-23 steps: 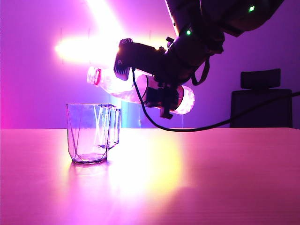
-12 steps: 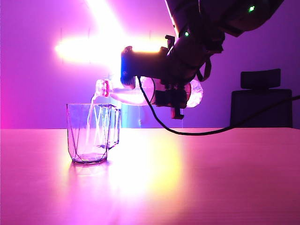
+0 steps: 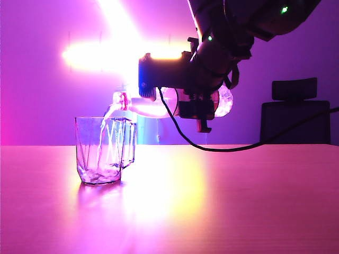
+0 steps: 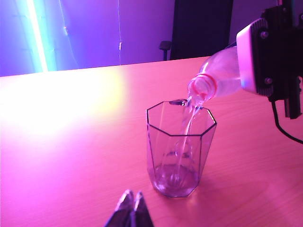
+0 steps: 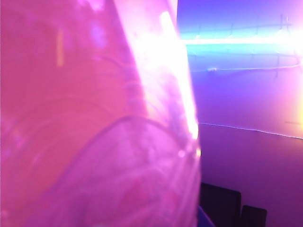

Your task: Pick up the mineral water bottle on the table and pour water into the mug until it's half full.

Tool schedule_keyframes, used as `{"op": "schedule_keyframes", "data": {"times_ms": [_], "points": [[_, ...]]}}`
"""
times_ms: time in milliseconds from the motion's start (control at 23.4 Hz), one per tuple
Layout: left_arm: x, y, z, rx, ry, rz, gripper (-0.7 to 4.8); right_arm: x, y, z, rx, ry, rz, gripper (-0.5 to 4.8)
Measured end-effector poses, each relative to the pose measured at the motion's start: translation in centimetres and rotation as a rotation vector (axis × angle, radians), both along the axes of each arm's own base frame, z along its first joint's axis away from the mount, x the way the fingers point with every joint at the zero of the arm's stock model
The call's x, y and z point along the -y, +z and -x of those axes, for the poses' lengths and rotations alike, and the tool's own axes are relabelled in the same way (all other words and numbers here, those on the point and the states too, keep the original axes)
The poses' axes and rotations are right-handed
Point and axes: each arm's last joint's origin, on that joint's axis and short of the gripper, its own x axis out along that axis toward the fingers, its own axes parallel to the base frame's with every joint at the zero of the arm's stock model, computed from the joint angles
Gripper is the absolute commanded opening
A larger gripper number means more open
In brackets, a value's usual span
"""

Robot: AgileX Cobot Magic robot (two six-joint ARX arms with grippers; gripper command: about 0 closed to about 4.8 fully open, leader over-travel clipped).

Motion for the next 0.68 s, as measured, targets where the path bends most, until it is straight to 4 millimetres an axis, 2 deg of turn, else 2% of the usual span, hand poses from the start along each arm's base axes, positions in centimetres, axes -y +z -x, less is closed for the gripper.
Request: {"op": "schedule_keyframes", "data": {"times_ms": [683], "points": [[0.0,0.0,0.0,0.0,0.0,0.0,-0.02,0.0,0.49,-0.14,0.061,-0.019,0.028,2.63]]}}
